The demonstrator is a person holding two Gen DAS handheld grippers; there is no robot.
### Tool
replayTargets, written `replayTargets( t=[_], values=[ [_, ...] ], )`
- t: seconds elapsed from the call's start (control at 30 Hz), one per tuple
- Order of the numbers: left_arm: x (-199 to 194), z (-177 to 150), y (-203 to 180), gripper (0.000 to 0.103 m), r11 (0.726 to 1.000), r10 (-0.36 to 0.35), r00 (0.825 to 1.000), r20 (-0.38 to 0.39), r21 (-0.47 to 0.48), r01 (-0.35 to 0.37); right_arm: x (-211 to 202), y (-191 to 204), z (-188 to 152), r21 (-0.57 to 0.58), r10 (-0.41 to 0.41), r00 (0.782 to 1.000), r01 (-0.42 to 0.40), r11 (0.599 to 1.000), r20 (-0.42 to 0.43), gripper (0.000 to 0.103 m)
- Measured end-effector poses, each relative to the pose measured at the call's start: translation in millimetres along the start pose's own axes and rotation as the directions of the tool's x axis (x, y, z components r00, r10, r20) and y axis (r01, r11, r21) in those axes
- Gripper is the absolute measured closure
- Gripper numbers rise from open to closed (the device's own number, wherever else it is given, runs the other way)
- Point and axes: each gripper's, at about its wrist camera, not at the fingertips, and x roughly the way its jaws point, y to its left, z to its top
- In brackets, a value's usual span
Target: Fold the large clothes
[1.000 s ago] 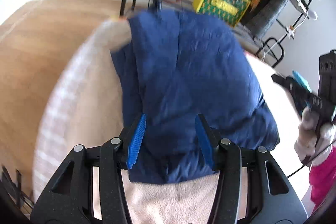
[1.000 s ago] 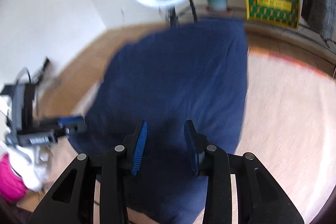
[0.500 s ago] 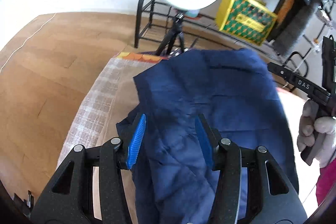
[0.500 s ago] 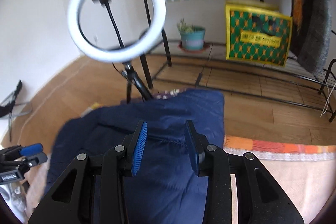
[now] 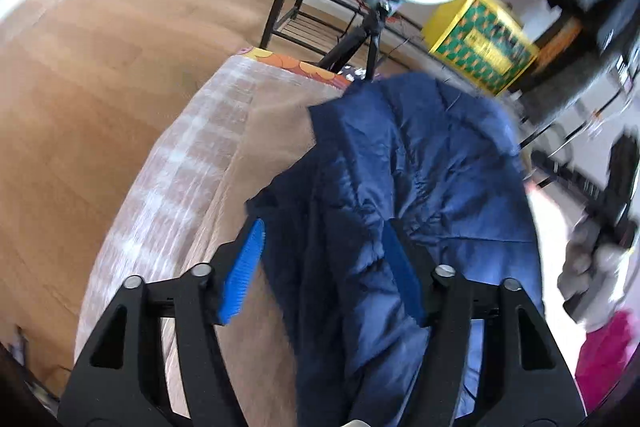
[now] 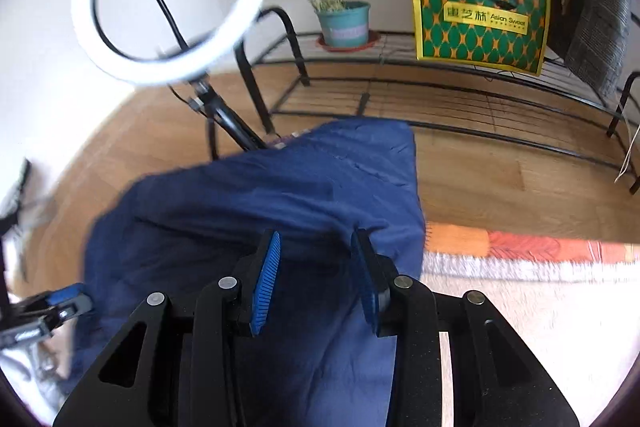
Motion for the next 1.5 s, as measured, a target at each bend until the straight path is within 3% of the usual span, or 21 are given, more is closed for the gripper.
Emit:
replayTargets(
  t=[0.03,0.1,0.13,0.17,0.27,0.4,0.5,0.63,0.73,0.83,1.03,1.17,1.23,1.3,1.4,1.5],
  values=[
    [-6.0,1.4,6.9,0.032,0.999,-0.043,0.999,-0.008,-0.026,0.043,-16.6,-5.8,-3.5,0.020,0.041,0.999,-0.042,0.999,0.025,0.067],
    [-15.2,2.0,25.6,0.031,0.990,-0.117,0.993,-0.032,-0.083,0.114,-39.7,-13.7,-12.0,0.032,0.099,0.993,-0.101,0.994,0.065,0.047],
    [-15.9,3.0,31.9,0.031,0.985,-0.142,0.989,-0.045,-0.109,0.136,-53.2,-18.1,-18.0,0.029,0.132,0.987,-0.136,0.990,0.092,0.032],
    [-16.1,2.4,40.0,0.031,0.977,-0.173,0.983,-0.062,-0.140,0.163,-67.0,-22.4,-26.0,0.022,0.168,0.979,-0.171,0.985,0.114,0.028],
    [-2.7,-3.1,59.4,0.031,0.938,-0.283,0.951,-0.126,-0.245,0.246,-90.7,-33.3,-50.2,0.015,0.245,0.966,-0.247,0.969,0.081,0.028],
    [15.4,-8.3,68.8,0.031,0.902,-0.344,0.928,-0.146,-0.327,0.283,-91.8,-47.8,-79.1,0.092,0.281,0.960,-0.278,0.956,-0.019,0.028],
    [29.3,-9.0,68.2,0.031,0.878,-0.385,0.910,-0.151,-0.364,0.311,-79.7,-61.0,-96.4,0.186,0.337,0.939,-0.319,0.929,-0.072,0.028],
    [41.5,-5.3,63.1,0.031,0.870,-0.410,0.899,-0.157,-0.365,0.333,-56.8,-72.2,-109.9,0.299,0.420,0.903,-0.378,0.876,-0.089,0.028],
    [48.0,-2.4,66.6,0.031,0.845,-0.441,0.886,-0.143,-0.397,0.357,-45.2,-76.0,-113.2,0.349,0.479,0.874,-0.425,0.835,-0.084,0.028],
    [53.1,0.5,62.9,0.031,0.845,-0.451,0.881,-0.143,-0.386,0.370,-38.3,-70.3,-113.4,0.342,0.500,0.862,-0.446,0.827,-0.085,0.028],
    [66.4,8.7,41.4,0.031,0.869,-0.426,0.894,-0.139,-0.338,0.362,-29.5,-57.6,-106.8,0.317,0.536,0.839,-0.486,0.814,-0.089,0.028],
    [71.5,15.2,18.3,0.034,0.919,-0.338,0.929,-0.153,-0.265,0.291,-18.4,-47.8,-100.3,0.309,0.535,0.840,-0.487,0.817,-0.088,0.032],
    [70.9,14.5,9.1,0.044,0.942,-0.286,0.945,-0.157,-0.225,0.247,-13.9,-41.7,-97.2,0.303,0.524,0.846,-0.477,0.825,-0.096,0.035],
    [68.7,12.9,4.4,0.058,0.951,-0.268,0.951,-0.152,-0.201,0.236,-12.1,-39.9,-96.4,0.299,0.514,0.851,-0.465,0.833,-0.107,0.041],
    [60.0,11.9,-4.8,0.076,0.962,-0.241,0.962,-0.129,-0.161,0.219,-12.2,-42.5,-95.4,0.312,0.500,0.859,-0.447,0.838,-0.112,0.059],
    [47.0,10.4,-20.7,0.084,0.979,-0.190,0.977,-0.102,-0.095,0.180,-20.7,-37.9,-91.7,0.284,0.466,0.877,-0.421,0.862,-0.114,0.076]
  ],
)
